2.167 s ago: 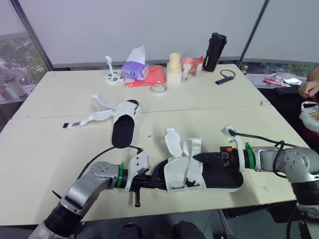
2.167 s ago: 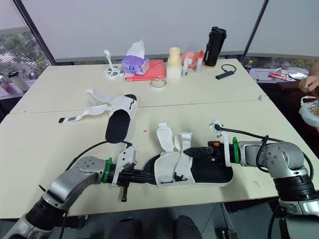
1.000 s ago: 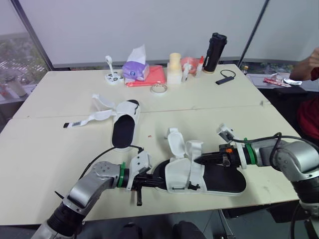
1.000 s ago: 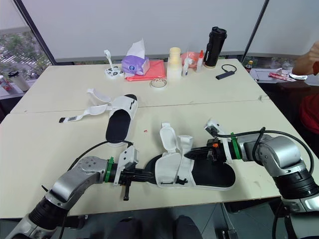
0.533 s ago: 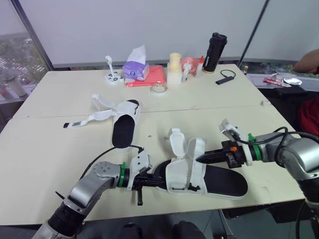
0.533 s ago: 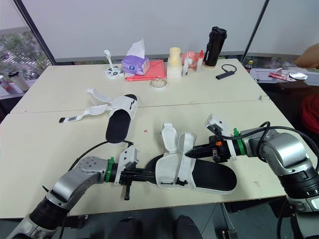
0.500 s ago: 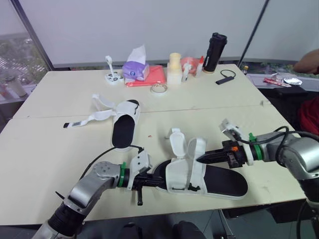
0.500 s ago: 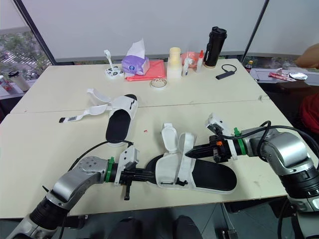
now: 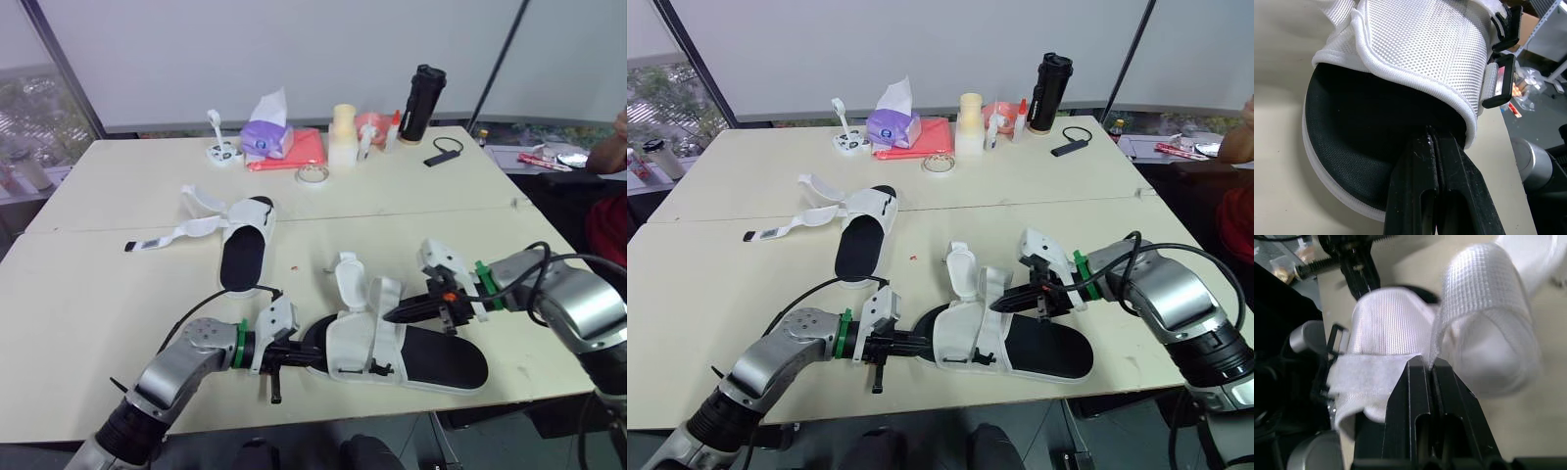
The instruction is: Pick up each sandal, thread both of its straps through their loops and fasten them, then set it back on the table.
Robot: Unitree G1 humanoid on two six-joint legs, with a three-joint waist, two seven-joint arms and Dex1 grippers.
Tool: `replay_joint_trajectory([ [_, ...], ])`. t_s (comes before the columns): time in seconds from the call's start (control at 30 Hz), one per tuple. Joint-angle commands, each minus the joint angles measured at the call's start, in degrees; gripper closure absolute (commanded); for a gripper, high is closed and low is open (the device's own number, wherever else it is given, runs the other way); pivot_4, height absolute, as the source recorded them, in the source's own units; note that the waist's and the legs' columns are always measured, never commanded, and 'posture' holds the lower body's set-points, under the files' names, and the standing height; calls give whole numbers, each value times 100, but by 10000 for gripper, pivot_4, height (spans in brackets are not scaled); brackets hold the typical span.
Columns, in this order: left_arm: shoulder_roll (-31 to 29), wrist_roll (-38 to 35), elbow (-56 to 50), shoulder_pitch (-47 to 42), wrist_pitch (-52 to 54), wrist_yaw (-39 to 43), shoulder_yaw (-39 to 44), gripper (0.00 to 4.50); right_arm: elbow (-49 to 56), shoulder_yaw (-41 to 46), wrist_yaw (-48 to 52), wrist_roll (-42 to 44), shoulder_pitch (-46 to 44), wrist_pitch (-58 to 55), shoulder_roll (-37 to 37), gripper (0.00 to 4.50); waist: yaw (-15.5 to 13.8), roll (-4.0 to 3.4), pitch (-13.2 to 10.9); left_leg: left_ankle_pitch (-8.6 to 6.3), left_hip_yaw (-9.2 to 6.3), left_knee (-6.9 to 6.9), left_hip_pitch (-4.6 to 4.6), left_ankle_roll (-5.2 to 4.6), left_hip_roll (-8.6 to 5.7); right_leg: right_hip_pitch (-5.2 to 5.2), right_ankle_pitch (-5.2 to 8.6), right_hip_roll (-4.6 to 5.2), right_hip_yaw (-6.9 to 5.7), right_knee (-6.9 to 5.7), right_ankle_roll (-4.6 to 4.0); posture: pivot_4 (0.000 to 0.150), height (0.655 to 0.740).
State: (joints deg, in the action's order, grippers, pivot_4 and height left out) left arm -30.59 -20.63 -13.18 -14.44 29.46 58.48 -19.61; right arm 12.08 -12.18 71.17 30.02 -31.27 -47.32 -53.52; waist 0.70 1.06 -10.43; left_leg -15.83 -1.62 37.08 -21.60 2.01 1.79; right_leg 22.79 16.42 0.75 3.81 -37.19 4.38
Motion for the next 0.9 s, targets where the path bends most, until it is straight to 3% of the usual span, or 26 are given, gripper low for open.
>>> replay_joint_trajectory([
  [0.03,15,202,139,73,109,-160,-130,45000,132,208,-10,312,-89,-276,160,44473,-5,0,0,0,0,0,-1,0,0,0,0,1,0,0,0,1500,7400],
  [0.23,32,200,128,85,134,-190,-115,45000,481,473,186,920,236,-911,-45,44473,-9,0,0,0,-6,-1,-2,0,-1,-1,-1,5,-1,1,3,1500,7400],
  [0.53,36,174,184,44,130,-173,-123,45000,641,160,398,203,620,-80,-605,44473,25,-1,0,-7,-1,-6,3,-12,1,1,-5,-4,-2,3,12,1500,7400],
  [0.63,32,176,204,29,124,-160,-127,45000,274,-67,224,-476,476,534,-594,44473,23,-1,0,-7,2,-5,3,-12,1,1,-4,-5,-2,4,11,1500,7400],
  [0.9,-26,42,120,59,312,-59,-151,45000,227,35,-162,-240,294,254,114,44473,20,0,0,-7,-2,-2,4,-12,1,-2,-5,-4,0,1,11,1500,7400],
])
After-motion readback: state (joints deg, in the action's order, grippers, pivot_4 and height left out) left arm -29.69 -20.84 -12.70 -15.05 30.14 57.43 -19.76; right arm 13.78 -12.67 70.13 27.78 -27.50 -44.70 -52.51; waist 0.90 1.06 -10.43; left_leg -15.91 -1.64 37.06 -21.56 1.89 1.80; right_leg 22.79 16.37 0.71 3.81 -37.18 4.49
